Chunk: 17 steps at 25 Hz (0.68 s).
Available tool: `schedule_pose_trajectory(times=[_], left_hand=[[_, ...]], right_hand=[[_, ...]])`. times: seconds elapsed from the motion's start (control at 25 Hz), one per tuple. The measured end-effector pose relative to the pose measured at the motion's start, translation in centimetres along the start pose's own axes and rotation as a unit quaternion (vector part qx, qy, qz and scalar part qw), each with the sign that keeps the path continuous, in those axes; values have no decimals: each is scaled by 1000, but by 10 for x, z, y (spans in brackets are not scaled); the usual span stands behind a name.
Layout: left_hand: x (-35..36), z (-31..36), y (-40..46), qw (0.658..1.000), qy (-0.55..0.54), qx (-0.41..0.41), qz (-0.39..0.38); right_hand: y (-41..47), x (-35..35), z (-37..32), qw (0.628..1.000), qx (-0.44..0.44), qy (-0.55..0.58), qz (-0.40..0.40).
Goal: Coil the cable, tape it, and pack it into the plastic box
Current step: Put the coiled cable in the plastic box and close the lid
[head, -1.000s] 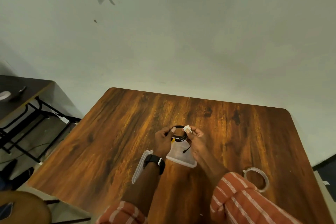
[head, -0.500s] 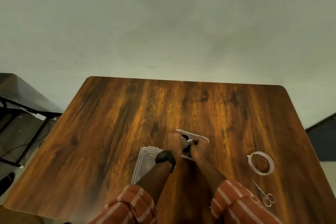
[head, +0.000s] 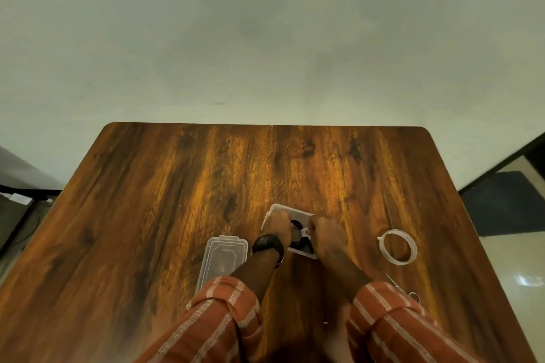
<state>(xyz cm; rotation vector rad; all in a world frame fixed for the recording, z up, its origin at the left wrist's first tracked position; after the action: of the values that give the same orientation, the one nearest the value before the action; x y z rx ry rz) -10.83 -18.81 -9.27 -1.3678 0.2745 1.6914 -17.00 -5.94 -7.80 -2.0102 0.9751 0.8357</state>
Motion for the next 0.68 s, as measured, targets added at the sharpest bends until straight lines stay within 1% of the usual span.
schedule_pose_trajectory(times=[0.08,0.12,0.2,0.28,0.36,0.44,0.48,0.52,0.56,0.6,0.64,0.68], left_hand=[[2,9,-5,999,18,31,1],[3,13,-8,998,42,55,2],[7,18,-12,994,55,94,-1],[9,22,-13,988,72,134,-3],[-4,27,-21,981,86,170,37],[-26,28,-39,971,48,207,112],[-35,21,-51,967,26,205,151],[-44,8,-64,964,-1,180,194],[-49,-10,-78,963,-16,145,227],[-50,-27,-94,961,-8,115,251],[-41,-45,-109,961,25,89,260],[-23,-63,-123,966,64,58,242]], right_hand=[[-13,-12,6,999,-26,43,13],[-23,-21,6,997,-50,56,33],[-46,-41,8,989,-87,79,92],[-62,-49,14,984,-81,87,133],[-64,-42,22,979,-51,136,140],[-60,-40,25,965,-39,213,148],[-59,-41,27,956,-36,245,154],[-57,-45,29,953,-39,253,160],[-55,-52,31,954,-50,244,165],[-52,-57,34,959,-65,221,163],[-49,-60,37,966,-78,193,154],[-45,-61,44,973,-79,169,138]])
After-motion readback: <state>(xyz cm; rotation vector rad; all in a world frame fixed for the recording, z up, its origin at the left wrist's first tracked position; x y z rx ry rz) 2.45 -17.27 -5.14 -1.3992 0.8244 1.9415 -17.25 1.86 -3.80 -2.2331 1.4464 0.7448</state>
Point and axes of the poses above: each hand's wrist, its own y-axis towards the middle knuckle, its own x-axis out of the palm, z = x × y, the point moved 10 cm from there along y, towards the middle knuckle, and after that the axes turned 9 degrees about y, right-handed, at the moved point
